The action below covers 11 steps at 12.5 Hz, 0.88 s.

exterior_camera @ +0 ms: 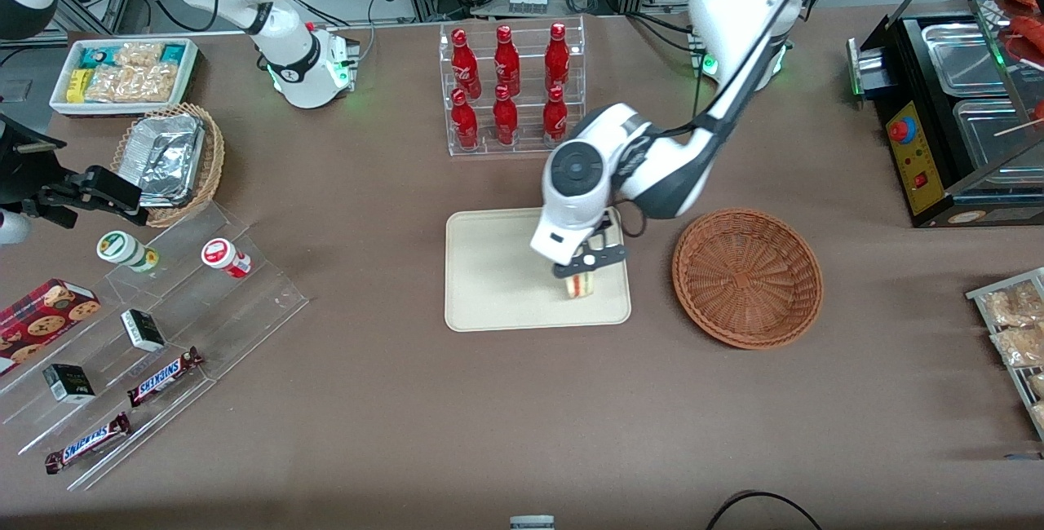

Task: Place sandwich from basket to tray
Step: 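Lift the sandwich and carry it over the cream tray, then lower the sandwich onto the tray and open the left gripper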

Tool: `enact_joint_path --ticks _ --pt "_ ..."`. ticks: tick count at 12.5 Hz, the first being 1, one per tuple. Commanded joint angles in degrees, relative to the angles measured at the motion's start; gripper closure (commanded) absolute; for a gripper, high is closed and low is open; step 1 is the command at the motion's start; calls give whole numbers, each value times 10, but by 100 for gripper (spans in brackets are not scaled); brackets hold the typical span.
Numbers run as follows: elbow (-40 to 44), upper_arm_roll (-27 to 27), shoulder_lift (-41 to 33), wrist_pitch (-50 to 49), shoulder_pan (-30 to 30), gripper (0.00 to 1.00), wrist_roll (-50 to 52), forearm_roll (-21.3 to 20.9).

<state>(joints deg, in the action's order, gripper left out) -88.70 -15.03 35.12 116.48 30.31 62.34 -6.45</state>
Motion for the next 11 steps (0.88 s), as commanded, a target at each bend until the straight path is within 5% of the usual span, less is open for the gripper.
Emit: enact_joint_path --ticks 1,8,10,11 --pt "90 7 70 -15 35 92 45 -14" --pt "108 7 104 -13 48 90 53 -27" --pt "117 7 115 -12 48 73 53 -26" --pt "118 6 116 -12 48 34 53 -25"
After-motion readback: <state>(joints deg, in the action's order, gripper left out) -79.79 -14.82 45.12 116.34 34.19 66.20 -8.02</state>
